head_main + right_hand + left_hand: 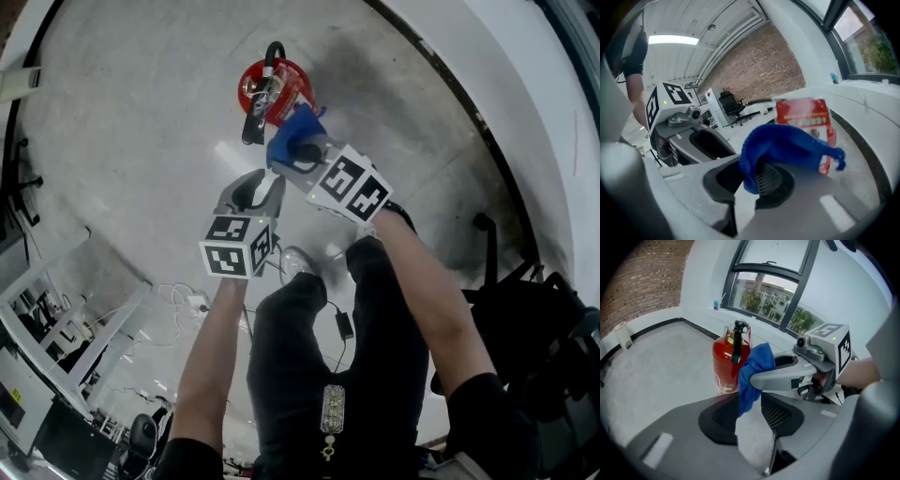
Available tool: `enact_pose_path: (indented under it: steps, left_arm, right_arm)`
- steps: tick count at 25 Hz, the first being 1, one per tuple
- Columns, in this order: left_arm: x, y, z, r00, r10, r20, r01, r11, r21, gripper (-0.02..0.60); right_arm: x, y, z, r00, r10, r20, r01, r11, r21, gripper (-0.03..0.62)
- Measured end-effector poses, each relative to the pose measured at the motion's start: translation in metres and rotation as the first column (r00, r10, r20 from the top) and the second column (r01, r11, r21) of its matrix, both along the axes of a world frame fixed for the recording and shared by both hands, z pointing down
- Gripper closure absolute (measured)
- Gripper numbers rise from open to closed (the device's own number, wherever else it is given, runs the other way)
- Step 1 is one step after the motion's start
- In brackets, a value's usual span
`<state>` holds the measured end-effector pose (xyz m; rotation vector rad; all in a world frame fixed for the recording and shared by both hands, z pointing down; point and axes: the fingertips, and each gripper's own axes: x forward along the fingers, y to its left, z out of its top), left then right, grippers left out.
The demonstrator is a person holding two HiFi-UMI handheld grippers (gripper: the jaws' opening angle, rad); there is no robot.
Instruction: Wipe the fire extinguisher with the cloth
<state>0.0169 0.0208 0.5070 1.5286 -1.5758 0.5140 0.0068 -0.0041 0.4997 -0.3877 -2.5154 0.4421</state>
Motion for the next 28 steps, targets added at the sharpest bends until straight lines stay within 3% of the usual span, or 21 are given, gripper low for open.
enact_pose_path:
  steps: [3,5,9,12,15,21,25,28]
  left_arm:
    - [-0.01,0.008,0.013,0.999,0.051,0.02,-0.051,0.998,0.029,0.431]
    - [-0.016,0.009,0.021,0.996,0.081,0.041,-0.083,0.995,0.052,0.431]
    - [-0.027,-0.003,0.035,0.991,0.102,0.082,-0.111,0.988,0.106,0.431]
    - [-0.036,-0.016,0.035,0.985,0.116,0.124,-0.135,0.979,0.154,0.431]
    - [-0.042,-0.024,0.03,0.978,0.126,0.164,-0.157,0.969,0.191,0.433]
    - [-0.051,-0.037,0.025,0.975,0.11,0.192,-0.157,0.956,0.247,0.439]
    - [-0.049,-0.04,0.029,0.971,0.128,0.202,-0.18,0.946,0.269,0.439]
    - [-0.049,-0.042,0.033,0.965,0.148,0.216,-0.207,0.937,0.281,0.44]
  right_arm:
    - [-0.002,0.011,0.034,0.999,0.027,-0.035,-0.026,1.0,0.005,0.546]
    - [-0.004,0.007,0.049,0.997,0.072,-0.028,-0.07,0.996,0.058,0.546]
    - [-0.012,-0.037,0.034,0.961,0.24,0.137,-0.263,0.945,0.191,0.548]
    - [-0.008,-0.055,0.005,0.946,0.204,0.252,-0.273,0.919,0.283,0.548]
    - [-0.006,-0.078,-0.029,0.921,0.19,0.34,-0.298,0.905,0.304,0.548]
    - [-0.022,-0.105,-0.034,0.927,0.105,0.361,-0.243,0.9,0.361,0.548]
    - [-0.03,-0.119,-0.028,0.918,0.089,0.385,-0.225,0.919,0.324,0.548]
    - [-0.033,-0.139,-0.028,0.897,0.134,0.421,-0.266,0.924,0.274,0.548]
